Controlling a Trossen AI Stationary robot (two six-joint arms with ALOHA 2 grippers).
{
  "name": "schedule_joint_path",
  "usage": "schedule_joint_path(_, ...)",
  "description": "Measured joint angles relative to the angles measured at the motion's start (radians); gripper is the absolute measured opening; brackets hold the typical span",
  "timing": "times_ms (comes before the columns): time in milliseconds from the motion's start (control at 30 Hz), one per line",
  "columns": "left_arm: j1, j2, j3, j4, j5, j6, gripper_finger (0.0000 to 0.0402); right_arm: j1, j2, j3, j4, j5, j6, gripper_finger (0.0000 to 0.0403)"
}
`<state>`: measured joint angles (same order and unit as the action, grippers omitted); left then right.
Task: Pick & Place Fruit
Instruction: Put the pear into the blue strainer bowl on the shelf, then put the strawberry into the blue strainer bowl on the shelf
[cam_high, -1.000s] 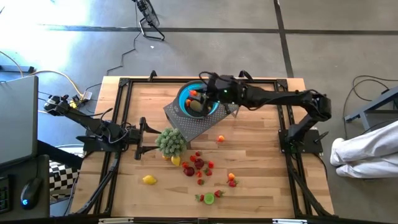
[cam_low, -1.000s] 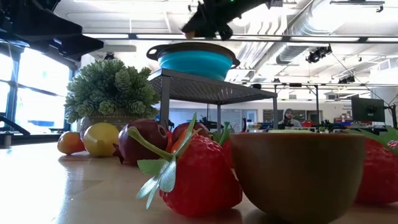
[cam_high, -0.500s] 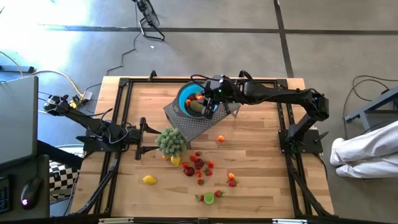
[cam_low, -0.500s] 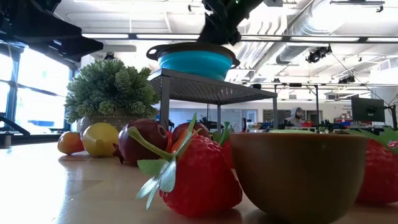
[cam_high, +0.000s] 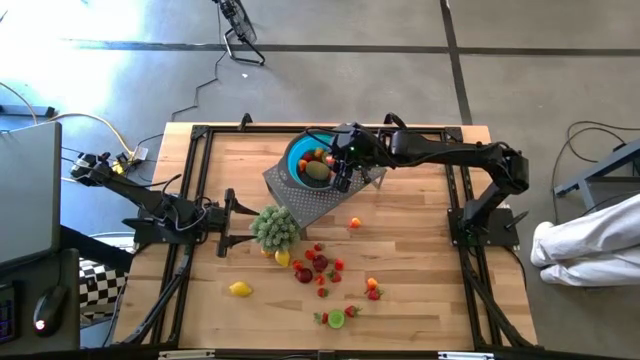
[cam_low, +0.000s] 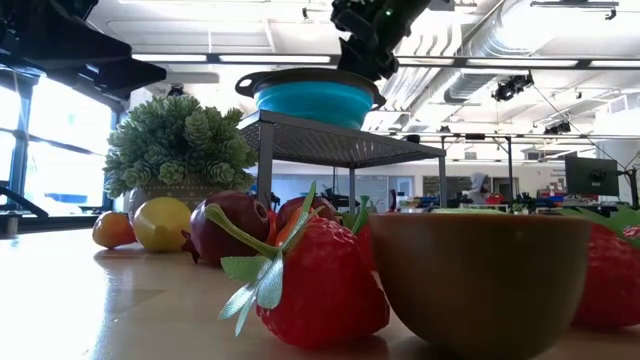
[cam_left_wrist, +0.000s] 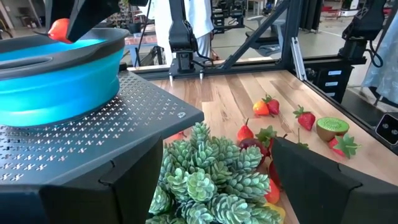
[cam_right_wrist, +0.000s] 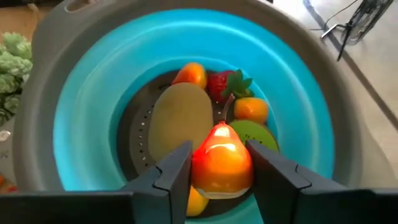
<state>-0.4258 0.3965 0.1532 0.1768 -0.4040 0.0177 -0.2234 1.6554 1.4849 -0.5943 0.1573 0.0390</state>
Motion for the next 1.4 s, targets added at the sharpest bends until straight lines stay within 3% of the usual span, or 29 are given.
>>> schedule_joint_path(267,0.0,0.0,0.0,0.0,0.0,-0.001,0.0294,0.002,0.0,0.0,-0.001,0.005,-0.018,0.0201)
schedule_joint_path(433,0.0,0.0,0.0,0.0,0.0,-0.004,0.0294,0.005,-0.004,0.0,-0.001,0.005,-0.018,0.0209)
schedule_joint_path(1000,0.0,0.0,0.0,0.0,0.0,-0.023,0.0294,0.075,-0.13,0.0,-0.047,-0.002,0.027,0.0103)
schedule_joint_path(1200,0.0,0.0,0.0,0.0,0.0,-0.023,0.0294,0.136,-0.134,-0.002,-0.107,-0.001,0.057,0.0058)
schedule_joint_path(1400,0.0,0.0,0.0,-0.001,0.0,-0.023,0.0294,0.237,-0.135,-0.052,-0.056,0.001,0.07,0.0007)
